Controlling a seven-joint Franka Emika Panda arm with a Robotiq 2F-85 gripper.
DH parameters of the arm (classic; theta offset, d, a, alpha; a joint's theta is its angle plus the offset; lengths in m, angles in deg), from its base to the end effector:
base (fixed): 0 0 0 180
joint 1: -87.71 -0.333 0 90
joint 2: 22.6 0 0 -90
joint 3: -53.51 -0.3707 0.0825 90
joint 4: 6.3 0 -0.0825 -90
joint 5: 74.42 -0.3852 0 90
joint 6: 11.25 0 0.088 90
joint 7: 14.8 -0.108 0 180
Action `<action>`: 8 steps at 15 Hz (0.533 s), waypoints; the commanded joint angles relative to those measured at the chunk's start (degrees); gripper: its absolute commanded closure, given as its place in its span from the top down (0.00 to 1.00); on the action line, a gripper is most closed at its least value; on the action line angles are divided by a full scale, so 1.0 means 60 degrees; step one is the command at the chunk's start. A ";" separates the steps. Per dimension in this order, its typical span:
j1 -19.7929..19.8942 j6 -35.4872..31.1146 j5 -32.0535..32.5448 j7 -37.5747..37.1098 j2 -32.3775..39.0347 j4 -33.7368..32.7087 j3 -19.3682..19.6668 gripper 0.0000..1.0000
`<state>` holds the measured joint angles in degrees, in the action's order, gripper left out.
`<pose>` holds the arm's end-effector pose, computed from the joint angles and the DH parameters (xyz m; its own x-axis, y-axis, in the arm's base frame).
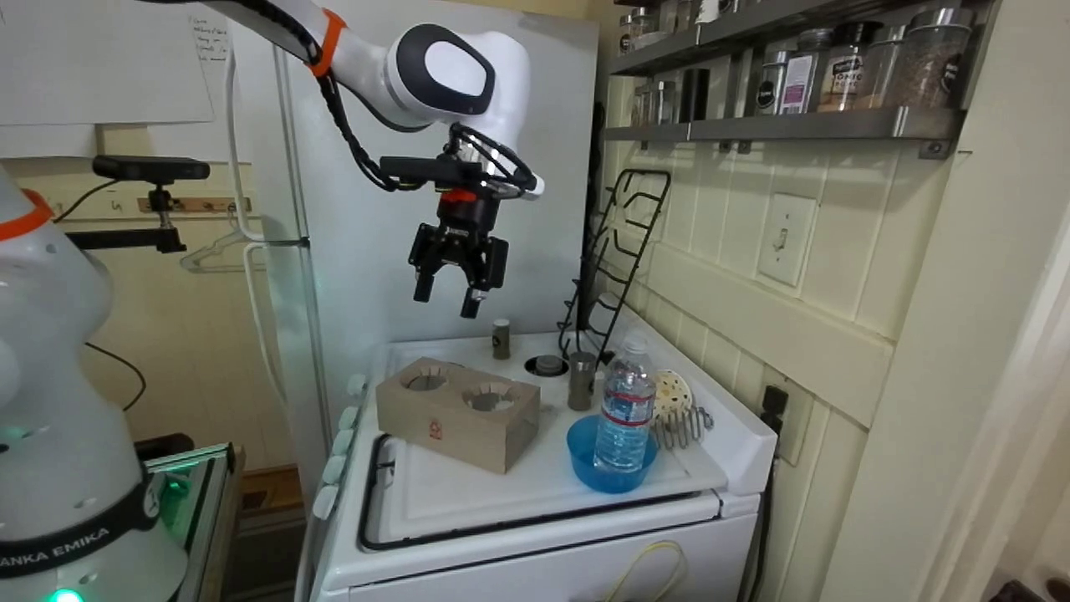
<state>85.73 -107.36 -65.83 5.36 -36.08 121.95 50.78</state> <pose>0.4271 0.0218 0.4968 0.8360 0.4207 -0.3523 0.4584 -0.8883 0.0268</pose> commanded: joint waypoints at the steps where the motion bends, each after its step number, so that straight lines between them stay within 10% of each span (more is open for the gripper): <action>1: -0.0515 0.0315 0.0549 0.1034 -0.0307 0.0242 -0.0162 1.00; 8: -0.0785 -0.1016 0.1189 0.2583 -0.0713 0.1158 0.0018 1.00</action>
<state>82.28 -107.84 -60.77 14.19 -36.91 123.03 49.56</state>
